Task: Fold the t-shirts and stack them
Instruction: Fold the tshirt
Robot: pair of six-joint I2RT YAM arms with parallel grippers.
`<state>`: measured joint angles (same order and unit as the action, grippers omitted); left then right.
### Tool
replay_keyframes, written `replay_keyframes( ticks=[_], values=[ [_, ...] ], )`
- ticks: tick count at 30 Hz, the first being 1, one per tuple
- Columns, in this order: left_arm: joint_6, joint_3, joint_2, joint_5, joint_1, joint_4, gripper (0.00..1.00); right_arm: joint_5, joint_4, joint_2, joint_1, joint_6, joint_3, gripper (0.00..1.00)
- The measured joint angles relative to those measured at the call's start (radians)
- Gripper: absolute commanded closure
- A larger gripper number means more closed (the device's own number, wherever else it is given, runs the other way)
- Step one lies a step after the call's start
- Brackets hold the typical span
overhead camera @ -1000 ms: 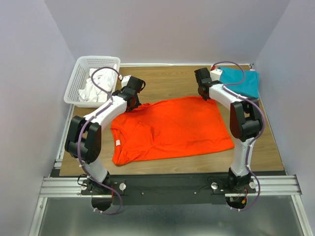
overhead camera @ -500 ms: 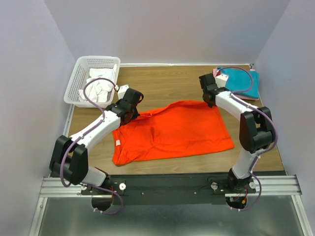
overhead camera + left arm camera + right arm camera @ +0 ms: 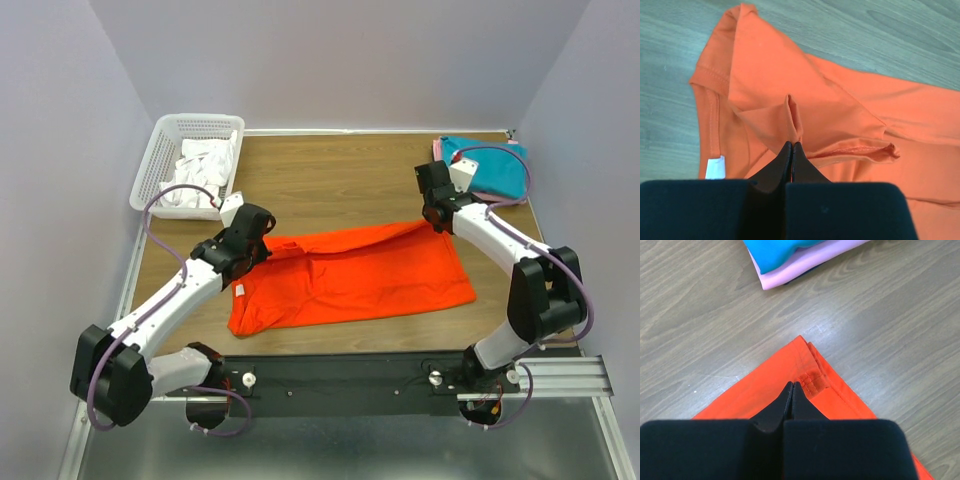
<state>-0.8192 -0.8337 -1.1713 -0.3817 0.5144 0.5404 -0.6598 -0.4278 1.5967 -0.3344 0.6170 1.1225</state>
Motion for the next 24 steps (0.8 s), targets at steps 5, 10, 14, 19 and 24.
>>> replay_keyframes(
  ticks=[5,10,14,19,24],
  values=[
    [-0.016,0.009,0.076,0.000,0.005,0.024,1.00,0.000,0.000,-0.024,0.000,-0.005,-0.006,0.99],
    [-0.022,0.003,0.122,-0.003,0.005,0.043,1.00,0.002,0.000,-0.057,0.000,-0.016,-0.014,0.99],
    [-0.039,0.019,0.154,0.000,0.010,0.051,1.00,0.014,0.001,-0.102,0.000,-0.017,-0.041,0.99],
    [-0.078,0.101,0.203,0.023,0.038,0.054,1.00,0.044,0.005,-0.141,0.000,-0.015,-0.098,0.99],
    [-0.150,0.173,0.224,0.043,0.064,0.094,1.00,0.083,0.005,-0.206,0.000,0.000,-0.197,0.99]
  ],
)
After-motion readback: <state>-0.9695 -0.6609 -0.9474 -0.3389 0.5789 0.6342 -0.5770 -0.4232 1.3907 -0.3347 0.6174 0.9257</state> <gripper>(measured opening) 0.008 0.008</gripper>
